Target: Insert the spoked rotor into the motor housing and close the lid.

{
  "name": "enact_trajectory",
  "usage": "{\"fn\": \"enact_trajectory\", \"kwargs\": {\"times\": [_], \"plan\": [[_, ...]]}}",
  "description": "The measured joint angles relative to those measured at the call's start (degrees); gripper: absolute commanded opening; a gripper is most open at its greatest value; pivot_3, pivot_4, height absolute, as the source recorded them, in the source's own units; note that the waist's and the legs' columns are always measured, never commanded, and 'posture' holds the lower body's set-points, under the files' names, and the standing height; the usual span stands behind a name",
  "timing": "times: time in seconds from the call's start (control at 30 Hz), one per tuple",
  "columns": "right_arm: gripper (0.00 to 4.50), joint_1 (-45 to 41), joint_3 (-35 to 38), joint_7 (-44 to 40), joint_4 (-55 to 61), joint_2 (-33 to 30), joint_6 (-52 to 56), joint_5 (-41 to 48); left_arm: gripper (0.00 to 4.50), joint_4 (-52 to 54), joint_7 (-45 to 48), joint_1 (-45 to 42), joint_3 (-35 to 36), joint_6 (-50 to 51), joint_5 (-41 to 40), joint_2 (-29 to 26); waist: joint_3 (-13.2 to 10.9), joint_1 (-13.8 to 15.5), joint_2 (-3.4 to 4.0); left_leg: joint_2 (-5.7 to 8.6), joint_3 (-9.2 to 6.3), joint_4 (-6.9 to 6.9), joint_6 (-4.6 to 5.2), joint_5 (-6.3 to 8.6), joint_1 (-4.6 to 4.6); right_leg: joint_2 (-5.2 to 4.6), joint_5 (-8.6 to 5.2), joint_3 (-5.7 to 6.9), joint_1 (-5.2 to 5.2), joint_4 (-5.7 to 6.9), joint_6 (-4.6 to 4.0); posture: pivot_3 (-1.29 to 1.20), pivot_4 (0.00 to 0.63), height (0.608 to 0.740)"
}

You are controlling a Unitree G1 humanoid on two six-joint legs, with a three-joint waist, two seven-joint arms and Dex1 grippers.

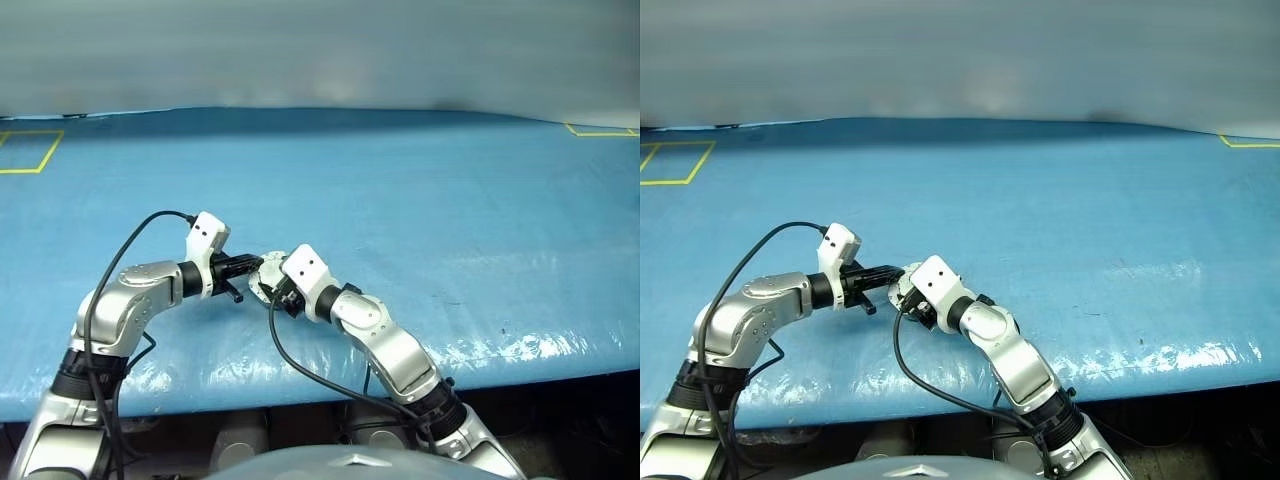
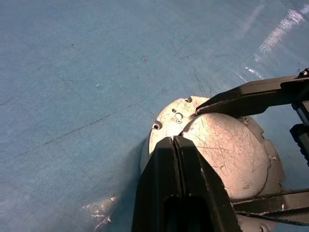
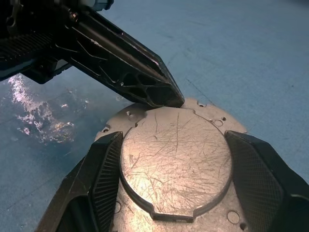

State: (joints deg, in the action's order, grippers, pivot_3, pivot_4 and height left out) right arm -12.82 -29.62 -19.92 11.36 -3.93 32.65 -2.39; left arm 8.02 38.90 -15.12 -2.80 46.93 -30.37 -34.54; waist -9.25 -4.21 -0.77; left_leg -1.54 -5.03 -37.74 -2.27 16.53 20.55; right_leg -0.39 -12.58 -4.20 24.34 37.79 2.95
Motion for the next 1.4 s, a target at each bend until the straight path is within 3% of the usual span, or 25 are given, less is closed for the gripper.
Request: {"fn": "enact_trajectory", "kwargs": {"times": [0.37, 0.4, 0.5, 0.77, 0.97, 1.07, 1.4], "plan": [[3.02, 0.61, 0.33, -0.63, 0.58, -0.16, 0.28, 0.51, 0.00, 0.05, 1.77, 0.34, -0.14, -0.37, 0.63, 0.62, 0.01, 0.21, -0.01, 0.01, 0.00, 0.04, 0.00, 0.00, 0.00, -0.02, 0.00, 0.00, -0.01, -0.03, 0.00, 0.00, 0.150, 0.740], [3.73, 0.87, 0.59, -0.94, 0.81, -0.19, 0.36, 0.75, 0.00, 0.25, 1.78, 0.41, -0.24, -0.47, 0.75, 0.68, 0.01, 0.26, -0.02, 0.01, 0.00, 0.06, 0.00, 0.00, 0.00, -0.03, -0.01, 0.00, 0.00, -0.05, 0.01, 0.00, 0.150, 0.740], [4.47, 3.17, 1.55, -1.27, 3.26, -0.88, 1.01, 1.50, 0.00, 0.71, 2.06, 0.63, -0.66, -1.00, 1.12, 0.80, 0.03, 0.47, -0.04, 0.02, 0.00, 0.12, -0.01, 0.00, 0.01, -0.05, -0.08, 0.01, 0.00, -0.09, 0.05, 0.00, 0.150, 0.740], [4.47, 15.79, 9.69, -4.41, 16.70, -5.58, 4.65, 10.74, 0.00, 0.96, 2.63, 0.74, -0.76, -1.38, 1.53, 0.82, 0.03, 0.85, -0.06, 0.12, -0.02, 0.17, -0.09, 0.08, 0.16, -0.17, -0.17, 0.02, 0.03, -0.26, 0.16, 0.00, 0.150, 0.740], [4.47, 19.97, 21.27, -2.42, 24.74, 1.99, 14.89, 27.44, 0.00, 0.84, 3.36, 0.67, -0.72, -1.98, 2.73, 0.76, 0.01, 0.78, -0.03, 0.08, -0.03, 0.17, -0.09, 0.08, 0.10, -0.12, -0.20, 0.02, 0.03, -0.16, 0.12, 0.00, 0.150, 0.740], [4.47, 19.65, 25.61, 2.34, 23.02, 7.82, 19.49, 32.68, 0.00, 0.74, 3.62, 0.71, -0.69, -2.22, 2.77, 0.94, 0.01, 0.77, -0.02, 0.07, -0.04, 0.16, -0.09, 0.08, 0.12, -0.12, -0.32, 0.03, 0.05, -0.13, -0.09, 0.00, 0.150, 0.740], [4.47, 15.81, 29.73, 10.30, 11.60, 8.41, 24.03, 46.66, 0.00, 0.76, 3.91, 1.02, -0.52, -2.40, 2.78, 1.05, 0.00, 0.81, -0.01, 0.09, -0.01, 0.23, -0.08, 0.08, 0.16, -0.14, -0.29, 0.02, 0.09, -0.17, -0.03, 0.00, 0.150, 0.740]]}}
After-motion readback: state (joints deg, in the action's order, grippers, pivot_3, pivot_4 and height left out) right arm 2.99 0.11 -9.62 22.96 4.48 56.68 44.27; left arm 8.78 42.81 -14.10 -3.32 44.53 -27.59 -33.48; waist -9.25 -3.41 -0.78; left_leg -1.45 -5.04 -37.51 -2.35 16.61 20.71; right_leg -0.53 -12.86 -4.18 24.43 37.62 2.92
